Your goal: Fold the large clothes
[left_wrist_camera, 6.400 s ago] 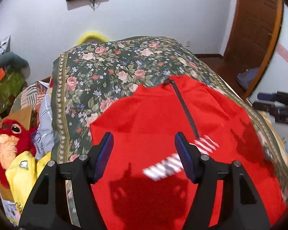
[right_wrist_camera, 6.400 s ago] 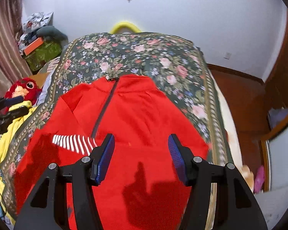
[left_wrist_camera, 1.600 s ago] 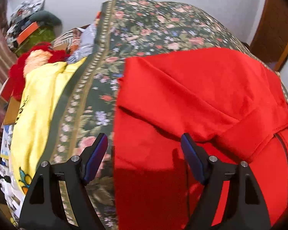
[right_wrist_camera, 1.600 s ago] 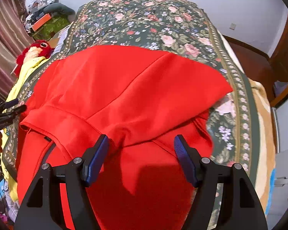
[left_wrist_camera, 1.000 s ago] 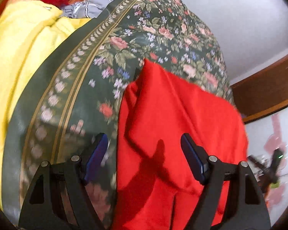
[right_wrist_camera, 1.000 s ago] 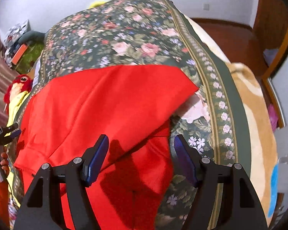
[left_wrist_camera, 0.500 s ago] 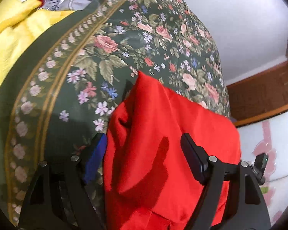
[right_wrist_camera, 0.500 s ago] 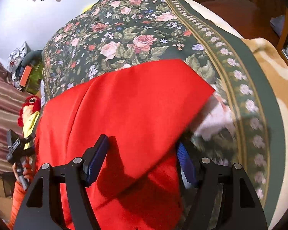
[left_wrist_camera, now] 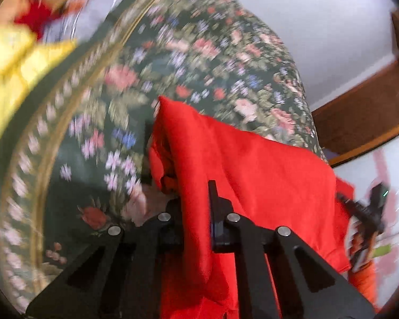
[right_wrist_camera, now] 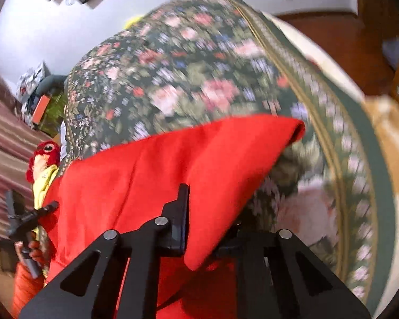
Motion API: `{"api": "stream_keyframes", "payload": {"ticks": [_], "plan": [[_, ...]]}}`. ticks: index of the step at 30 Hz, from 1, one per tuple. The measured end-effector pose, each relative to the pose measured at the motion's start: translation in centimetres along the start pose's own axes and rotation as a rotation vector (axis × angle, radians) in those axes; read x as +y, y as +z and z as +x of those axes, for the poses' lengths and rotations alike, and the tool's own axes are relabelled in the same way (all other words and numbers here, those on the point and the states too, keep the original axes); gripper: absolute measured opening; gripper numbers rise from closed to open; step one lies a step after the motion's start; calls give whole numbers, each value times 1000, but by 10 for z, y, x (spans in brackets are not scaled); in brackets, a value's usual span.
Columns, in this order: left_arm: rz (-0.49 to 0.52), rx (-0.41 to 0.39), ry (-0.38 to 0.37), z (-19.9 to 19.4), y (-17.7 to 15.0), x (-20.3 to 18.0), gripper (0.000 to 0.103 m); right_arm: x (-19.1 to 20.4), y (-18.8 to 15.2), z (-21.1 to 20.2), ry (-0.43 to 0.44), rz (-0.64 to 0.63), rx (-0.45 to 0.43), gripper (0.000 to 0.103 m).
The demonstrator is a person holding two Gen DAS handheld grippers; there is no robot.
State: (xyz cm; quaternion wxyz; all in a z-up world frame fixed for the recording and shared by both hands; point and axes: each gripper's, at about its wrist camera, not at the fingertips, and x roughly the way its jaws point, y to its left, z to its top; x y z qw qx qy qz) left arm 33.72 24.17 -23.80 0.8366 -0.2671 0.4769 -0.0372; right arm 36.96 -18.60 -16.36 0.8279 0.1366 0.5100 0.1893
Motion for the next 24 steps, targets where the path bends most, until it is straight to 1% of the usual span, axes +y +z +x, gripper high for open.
{"api": "stream_keyframes", "payload": {"ticks": [1,5,8,11,16,19,24], "plan": [[36,-24,21,-7,3,-10,9,5,4,-3,-4,-19,-10,11],[113,-98,60,-31,18,-34,9,29,25,-13,-17,-76,-62,11],[151,-150,73,-43,32,-48,9,41,42,-15,-22,-103,-96,10],[178,-180,89,-46,45,-56,9,50,57,-13,-27,-117,-120,10],[169,-189,111,-34,68,-55,9,60,79,-5,-39,-149,-158,10],[162,-181,145,-18,79,-49,9,60,86,5,-52,-156,-160,10],[151,-154,194,10,89,-35,9,55,90,28,-102,-181,-144,10]]}}
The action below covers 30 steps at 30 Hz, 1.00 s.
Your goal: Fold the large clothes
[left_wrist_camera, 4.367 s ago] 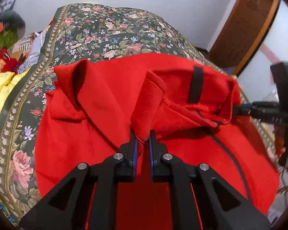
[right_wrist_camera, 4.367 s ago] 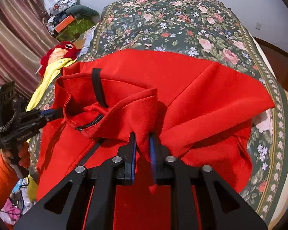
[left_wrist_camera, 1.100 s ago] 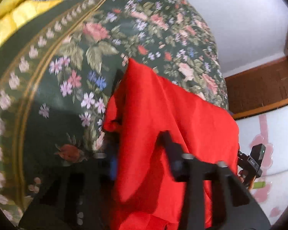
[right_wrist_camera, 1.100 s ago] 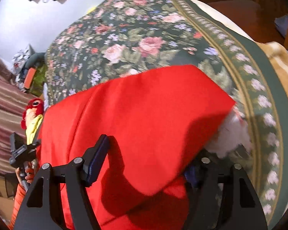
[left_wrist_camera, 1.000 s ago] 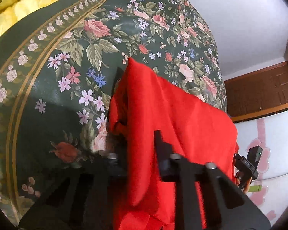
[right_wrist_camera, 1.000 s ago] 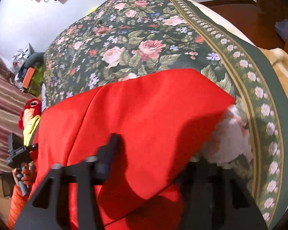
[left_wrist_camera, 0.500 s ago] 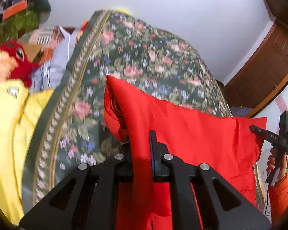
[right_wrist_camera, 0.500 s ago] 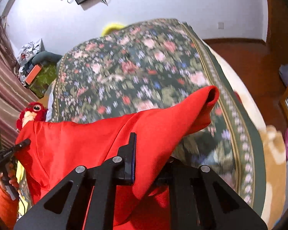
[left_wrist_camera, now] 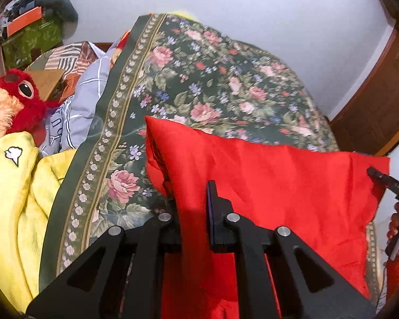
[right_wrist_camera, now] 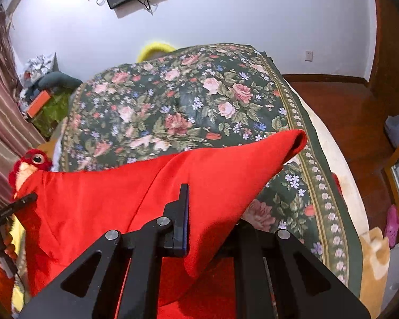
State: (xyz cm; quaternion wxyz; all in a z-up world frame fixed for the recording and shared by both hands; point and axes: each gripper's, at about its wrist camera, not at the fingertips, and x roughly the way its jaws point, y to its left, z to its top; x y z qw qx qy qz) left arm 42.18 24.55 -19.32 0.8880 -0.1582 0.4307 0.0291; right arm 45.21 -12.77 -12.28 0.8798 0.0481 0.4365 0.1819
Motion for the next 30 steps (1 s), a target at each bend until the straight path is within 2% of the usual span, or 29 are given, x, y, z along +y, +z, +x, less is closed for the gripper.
{"api": "stream_keyframes", "payload": {"ticks": [5,9,10,11,12,13,14,15,17,18,20,21,25,28,30], "plan": [[41,44,57,23,-7,4,10,-3,-10,10,-46,-47,5,10],[58,81,96,36,-13,6,13,-4,-15,19,-74,-80,30,15],[60,84,107,38,-14,6,17,-5,-16,21,-86,-84,51,16],[62,85,119,39,-15,6,20,-5,-16,24,-91,-83,70,23],[64,85,141,40,-17,6,27,-7,-17,25,-99,-73,98,31],[68,83,168,40,-18,6,36,-8,-18,27,-104,-65,110,35],[75,78,187,38,-19,6,39,-9,-20,27,-109,-57,122,40],[86,69,203,35,-21,5,45,-10,-22,25,-115,-52,138,42],[105,66,210,27,-22,4,48,-10,-26,21,-127,-51,156,45],[110,70,209,23,-23,3,51,-10,-28,18,-135,-51,165,49],[127,72,209,10,-24,-1,52,-8,-32,6,-138,-53,167,56],[139,69,214,2,-25,-4,54,-7,-34,1,-136,-54,164,56],[167,48,253,-31,-28,-17,70,4,-41,-28,-125,-67,168,57],[181,35,238,-60,-34,-25,71,15,-48,-56,-111,-101,153,62],[187,29,224,-79,-40,-29,72,24,-56,-79,-105,-138,123,70]]}}
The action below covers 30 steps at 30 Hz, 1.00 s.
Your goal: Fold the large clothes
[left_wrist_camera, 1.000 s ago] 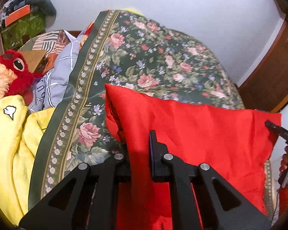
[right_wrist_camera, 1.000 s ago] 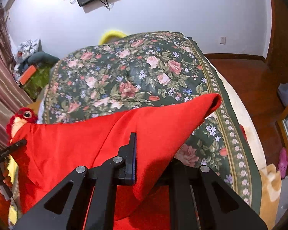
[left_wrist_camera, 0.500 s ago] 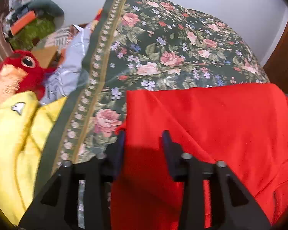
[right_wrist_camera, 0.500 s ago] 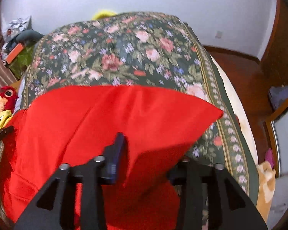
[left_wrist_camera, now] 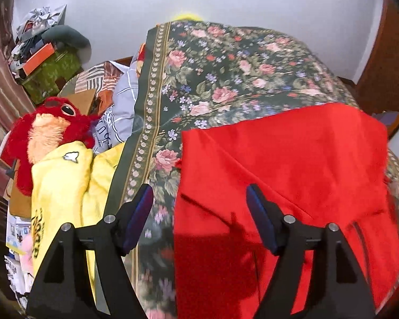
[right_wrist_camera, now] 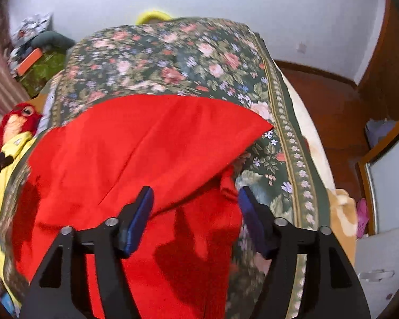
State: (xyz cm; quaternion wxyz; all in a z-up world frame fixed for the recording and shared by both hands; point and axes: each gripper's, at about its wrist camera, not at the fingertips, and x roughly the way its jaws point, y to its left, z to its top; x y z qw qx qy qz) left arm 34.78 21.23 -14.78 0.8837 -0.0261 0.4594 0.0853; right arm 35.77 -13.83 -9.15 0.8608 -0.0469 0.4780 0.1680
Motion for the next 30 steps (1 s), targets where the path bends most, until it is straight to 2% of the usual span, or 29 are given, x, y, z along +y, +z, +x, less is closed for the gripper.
{"api": "stream_keyframes", "payload": {"ticks": [4,6,11,17,21,25,30], "plan": [[9,-25,-4,-37,-18,-1,73,10,-19,-30,14,-39,-27,72],[16,-30,5,-49,-30,-2,74,11,-32,-40,57,-25,-12,82],[27,18,-2,-65,-70,1,79,15,-62,-36,67,-10,43,82],[-21,118,-40,-58,-129,10,79,6,-109,-18,99,76,139,82],[-96,191,-91,-47,-166,22,79,-5,-135,-13,109,129,192,82],[-185,266,-166,-34,-195,33,79,-17,-147,-17,95,150,207,82],[-199,276,-224,-35,-212,31,79,-36,-158,-18,120,206,225,82]]}}
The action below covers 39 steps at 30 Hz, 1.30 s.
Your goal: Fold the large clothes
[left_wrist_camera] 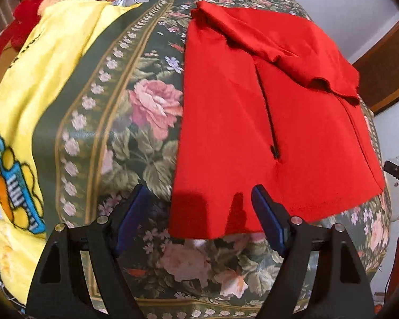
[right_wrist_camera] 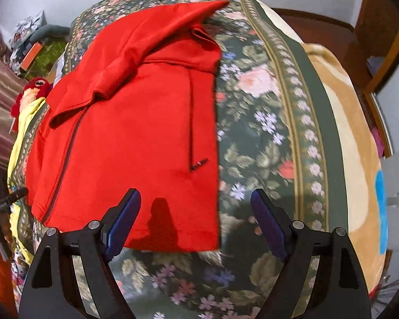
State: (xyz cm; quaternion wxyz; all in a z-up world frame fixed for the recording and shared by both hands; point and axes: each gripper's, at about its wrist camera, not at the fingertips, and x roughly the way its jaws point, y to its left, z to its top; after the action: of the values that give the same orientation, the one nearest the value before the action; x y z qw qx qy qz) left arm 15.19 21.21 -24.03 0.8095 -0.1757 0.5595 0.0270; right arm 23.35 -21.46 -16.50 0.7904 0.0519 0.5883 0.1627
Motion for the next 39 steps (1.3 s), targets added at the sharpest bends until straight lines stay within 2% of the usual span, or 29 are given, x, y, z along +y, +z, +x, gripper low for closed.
{"api": "stream_keyframes", "payload": {"ticks": [5,7,8,10,13,14,16,19,20,21,22,24,27,30,33,39], "plan": [[-22,23,-100,9,-9,1,79,-15,-10,7,74,69,50,82],[-41,30,-134,13,-11,3,77,-16,-12,8,140,93,62,82],[-49,35,-138,16,-11,4,73,-15,-13,9,177,97,61,82],[-69,64,-141,27,-6,4,57,-13,-13,12,204,99,56,82],[-104,84,-163,38,-4,5,49,-6,-14,20,220,77,57,81],[-106,81,-169,40,-4,4,47,-3,-15,23,220,69,57,76],[-100,76,-177,41,-3,0,36,1,-16,24,219,55,49,67],[-76,72,-173,41,-3,-9,25,2,-17,20,241,63,31,48],[-44,60,-156,38,-3,-16,23,2,-17,19,258,71,27,31],[-15,47,-140,35,-2,-22,18,0,-17,19,285,86,29,20],[23,27,-127,30,-2,-30,13,-4,-17,18,295,96,31,19],[78,-12,-113,18,1,-45,12,0,-16,16,277,78,28,16],[112,-62,-127,4,8,-60,10,12,-11,12,237,22,5,13],[141,-91,-106,-4,21,-74,7,21,-1,4,232,-15,-34,13],[148,-113,-95,-12,38,-75,5,29,14,-11,225,-38,-91,13],[100,-205,-114,-39,82,-66,4,37,54,-30,217,-58,-189,13]]}}
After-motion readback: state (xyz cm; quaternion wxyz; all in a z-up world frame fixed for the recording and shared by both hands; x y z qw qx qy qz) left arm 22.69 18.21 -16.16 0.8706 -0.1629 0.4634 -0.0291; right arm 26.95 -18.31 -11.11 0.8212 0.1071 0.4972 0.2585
